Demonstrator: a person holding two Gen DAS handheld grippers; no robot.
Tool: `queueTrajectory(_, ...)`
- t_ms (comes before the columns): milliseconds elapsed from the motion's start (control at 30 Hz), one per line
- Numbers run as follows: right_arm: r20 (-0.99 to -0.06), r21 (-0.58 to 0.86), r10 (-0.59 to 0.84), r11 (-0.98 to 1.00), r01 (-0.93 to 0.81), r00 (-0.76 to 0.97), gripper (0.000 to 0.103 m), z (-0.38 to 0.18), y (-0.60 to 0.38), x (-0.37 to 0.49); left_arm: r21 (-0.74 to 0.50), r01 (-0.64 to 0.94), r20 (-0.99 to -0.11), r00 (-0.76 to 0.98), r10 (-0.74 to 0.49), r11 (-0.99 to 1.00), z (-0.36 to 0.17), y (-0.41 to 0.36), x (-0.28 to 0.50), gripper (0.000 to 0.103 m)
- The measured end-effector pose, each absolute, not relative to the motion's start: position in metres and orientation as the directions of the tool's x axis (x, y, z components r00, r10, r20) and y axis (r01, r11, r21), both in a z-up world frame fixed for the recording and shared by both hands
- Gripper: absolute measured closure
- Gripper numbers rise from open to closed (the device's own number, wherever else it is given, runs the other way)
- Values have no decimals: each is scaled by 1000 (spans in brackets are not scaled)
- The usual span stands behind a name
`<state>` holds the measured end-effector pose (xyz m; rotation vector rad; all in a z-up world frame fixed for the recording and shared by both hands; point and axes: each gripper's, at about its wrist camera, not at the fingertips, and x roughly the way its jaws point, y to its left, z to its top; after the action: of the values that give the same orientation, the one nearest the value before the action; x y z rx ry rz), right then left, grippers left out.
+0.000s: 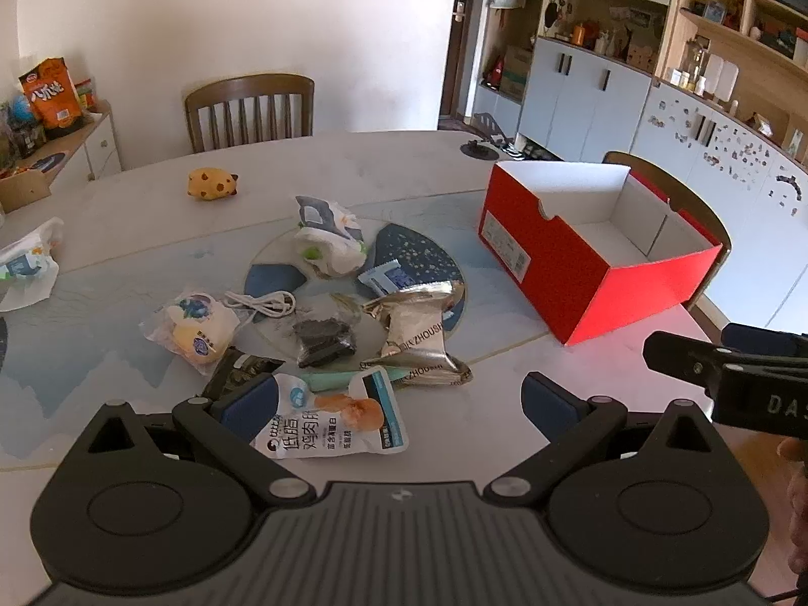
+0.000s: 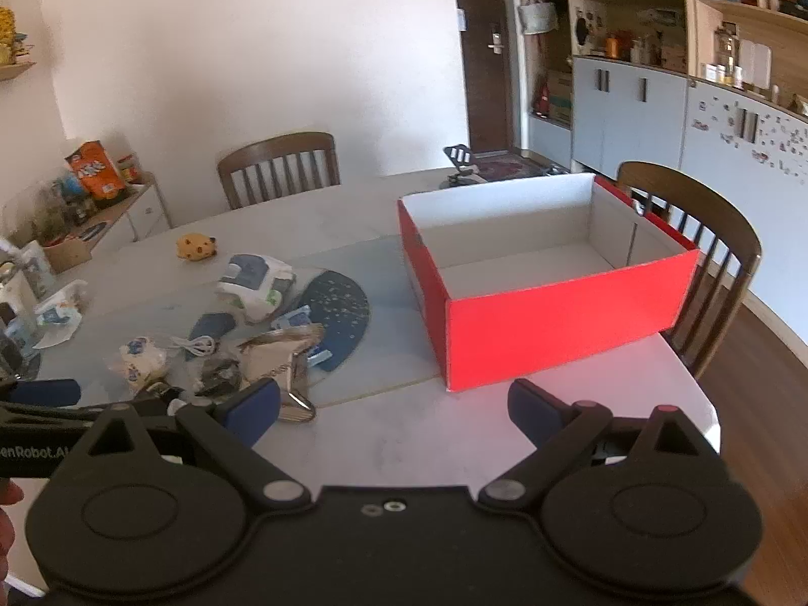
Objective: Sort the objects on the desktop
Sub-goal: 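Reach the right tool to the silver foil bag while the left tool reaches the blueberry cake pack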
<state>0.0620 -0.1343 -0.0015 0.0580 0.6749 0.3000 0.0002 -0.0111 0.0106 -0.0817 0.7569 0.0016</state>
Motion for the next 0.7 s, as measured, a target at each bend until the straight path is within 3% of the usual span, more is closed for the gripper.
queueTrajectory(700, -570, 125, 420, 894, -430, 706, 6, 8, -116, 64, -87, -198, -622, 776, 102, 976, 14, 22, -4, 0)
